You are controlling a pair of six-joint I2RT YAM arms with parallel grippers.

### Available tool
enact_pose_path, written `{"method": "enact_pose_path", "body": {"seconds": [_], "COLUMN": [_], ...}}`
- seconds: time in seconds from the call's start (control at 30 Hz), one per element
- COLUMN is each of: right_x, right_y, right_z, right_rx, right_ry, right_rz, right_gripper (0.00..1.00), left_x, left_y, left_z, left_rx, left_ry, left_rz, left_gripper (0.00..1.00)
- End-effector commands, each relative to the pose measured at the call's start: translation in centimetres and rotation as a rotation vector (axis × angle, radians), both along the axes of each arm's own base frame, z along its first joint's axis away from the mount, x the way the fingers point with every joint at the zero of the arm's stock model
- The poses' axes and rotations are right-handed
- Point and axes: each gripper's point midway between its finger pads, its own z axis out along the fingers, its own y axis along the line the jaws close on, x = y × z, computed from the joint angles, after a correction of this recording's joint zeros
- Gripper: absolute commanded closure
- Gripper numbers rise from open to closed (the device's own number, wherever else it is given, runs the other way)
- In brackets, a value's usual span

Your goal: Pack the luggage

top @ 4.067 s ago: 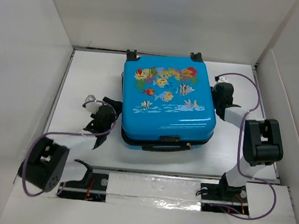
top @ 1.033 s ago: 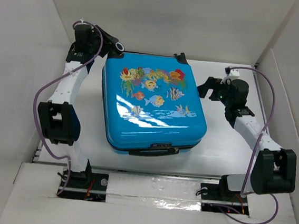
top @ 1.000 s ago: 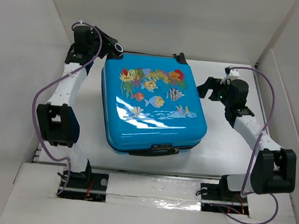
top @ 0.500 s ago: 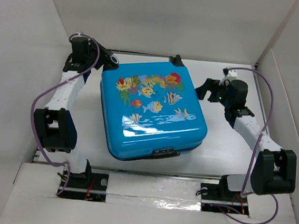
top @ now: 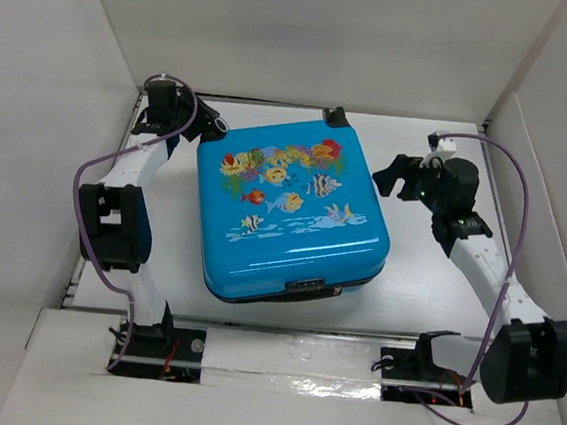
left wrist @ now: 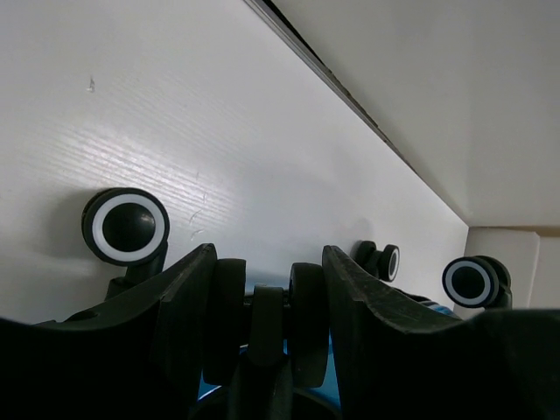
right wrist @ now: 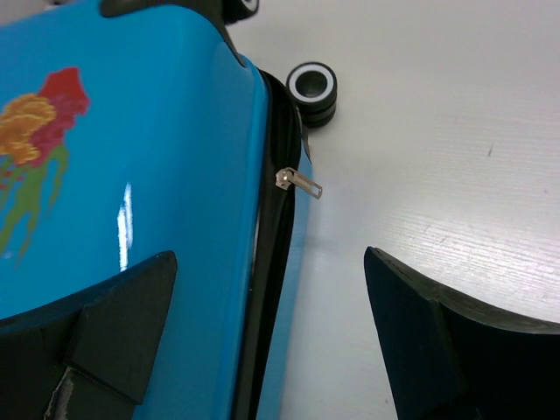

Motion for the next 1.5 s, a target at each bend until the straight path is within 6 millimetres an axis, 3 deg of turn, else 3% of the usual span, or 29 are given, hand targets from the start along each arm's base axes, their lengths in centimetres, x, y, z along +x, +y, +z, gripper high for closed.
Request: {"method": "enact_pose_path", "body": {"seconds": [0.0,0.17,0.37,0.57,0.67,0.7,0.77,0.8,0.93,1.03,1.07,1.13,1.27,1.37,1.4,1.43,1.47], "right_x": [-1.5,-3.3,-3.9,-5.3,-6.9,-7.4,-8.9,-9.5,-12.0,-13.7,-14.1,-15.4,-19.0,-21.7,-22.4,-23.0,-24.4], "right_y": [0.3,1.4,1.6,2.4,3.1,3.5,4.7,5.2,7.6,8.9,9.3,10.4,12.8,14.2,14.5,14.9,15.6], "right_z": [2.2,3.4,1.6,2.0,3.8,4.4,5.8,6.2,7.6,8.2,8.2,8.3,8.5,7.9,7.7,7.0,6.8], "right_rx": [-0.013,-0.03,-0.063,-0.075,-0.056,-0.046,-0.029,-0.022,-0.002,0.009,0.011,0.016,0.023,0.023,0.034,0.036,0.047], "right_ry": [-0.062,-0.101,-0.052,-0.064,-0.115,-0.129,-0.168,-0.179,-0.214,-0.229,-0.229,-0.225,-0.226,-0.208,-0.195,-0.177,-0.169], "right_rz": [0.007,0.024,0.024,0.051,0.076,0.086,0.122,0.138,0.213,0.252,0.265,0.32,0.474,0.566,0.584,0.605,0.65], "right_gripper": [0.1,0.11,0.07,0.1,0.41,0.56,0.65,0.74,0.79,0.76,0.74,0.67,0.65,0.81,0.95,1.0,1.0], "left_x": [0.7,1.4,1.6,1.4,1.8,2.1,2.2,2.3,2.3,2.3,2.3,2.4,2.4,2.0,1.1,0.5,0.0], "left_y": [-2.6,-3.1,-3.4,-3.6,-3.4,-3.4,-3.4,-3.3,-3.1,-2.8,-2.7,-2.3,-0.8,1.0,1.9,3.1,3.6], "left_z": [4.3,5.6,6.7,8.2,7.6,6.7,5.8,5.2,3.9,3.8,3.8,4.2,6.3,9.4,11.0,10.3,11.1], "left_rx": [-0.054,-0.061,-0.07,-0.079,-0.061,-0.056,-0.053,-0.055,-0.039,-0.016,-0.008,0.02,0.104,0.157,0.162,0.166,0.141], "left_ry": [-0.116,-0.146,-0.173,-0.224,-0.211,-0.194,-0.182,-0.174,-0.162,-0.16,-0.156,-0.159,-0.184,-0.243,-0.271,-0.258,-0.284], "left_rz": [-0.101,-0.127,-0.147,-0.155,-0.156,-0.155,-0.156,-0.154,-0.146,-0.142,-0.141,-0.129,-0.075,-0.008,0.02,0.062,0.097], "left_gripper": [1.0,1.0,1.0,1.0,1.0,1.0,1.0,1.0,1.0,0.8,0.58,0.31,0.15,0.1,0.1,0.09,0.12]}}
